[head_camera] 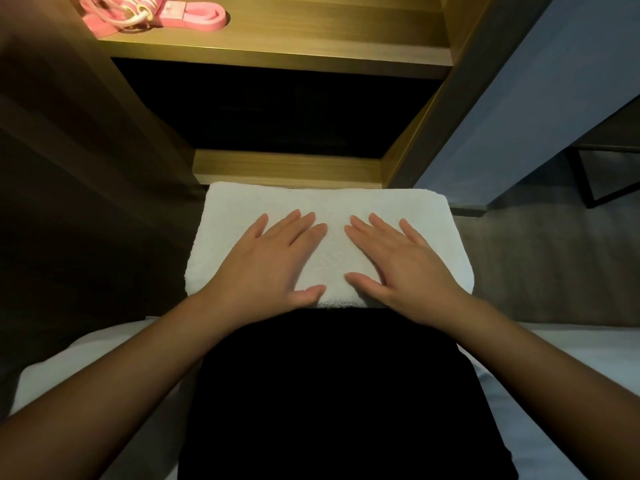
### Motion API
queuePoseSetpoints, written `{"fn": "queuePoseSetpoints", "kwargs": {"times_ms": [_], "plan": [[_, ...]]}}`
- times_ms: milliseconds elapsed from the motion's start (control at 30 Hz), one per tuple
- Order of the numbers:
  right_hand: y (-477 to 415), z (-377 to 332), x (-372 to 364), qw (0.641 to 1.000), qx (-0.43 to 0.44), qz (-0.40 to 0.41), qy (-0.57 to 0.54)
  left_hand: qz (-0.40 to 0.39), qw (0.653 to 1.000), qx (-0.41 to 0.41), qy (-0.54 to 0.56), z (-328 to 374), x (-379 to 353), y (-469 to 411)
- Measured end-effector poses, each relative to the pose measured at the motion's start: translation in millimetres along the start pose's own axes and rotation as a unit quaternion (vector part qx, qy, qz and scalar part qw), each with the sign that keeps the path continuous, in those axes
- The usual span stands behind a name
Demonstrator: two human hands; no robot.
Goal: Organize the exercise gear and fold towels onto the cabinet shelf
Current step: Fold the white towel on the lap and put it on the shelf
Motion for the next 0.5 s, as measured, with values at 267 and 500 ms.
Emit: {"fn": "queuePoseSetpoints", "kwargs": {"times_ms": [267, 500], "plan": [[8.5, -7.0, -15.6, 0.988, -0.011, -0.001, 0.153, 0.032, 0.994, 0.013, -0.107, 30.1, -8.0, 4.1], [1.7, -11.1, 18.7, 0.987, -0.012, 0.120, 0.106, 0.094, 0.992, 0.031, -0.082, 19.3, 6.3, -0.9]]}}
Point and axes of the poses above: each hand's wrist, its own y-axis away from the middle knuckle, its own x-axis out of the back of the hand, z = x × y, the point moved 6 cm from there along -y, towards the middle knuckle, and after that the axes turned 6 degrees about -x, right-handed, at the moved point
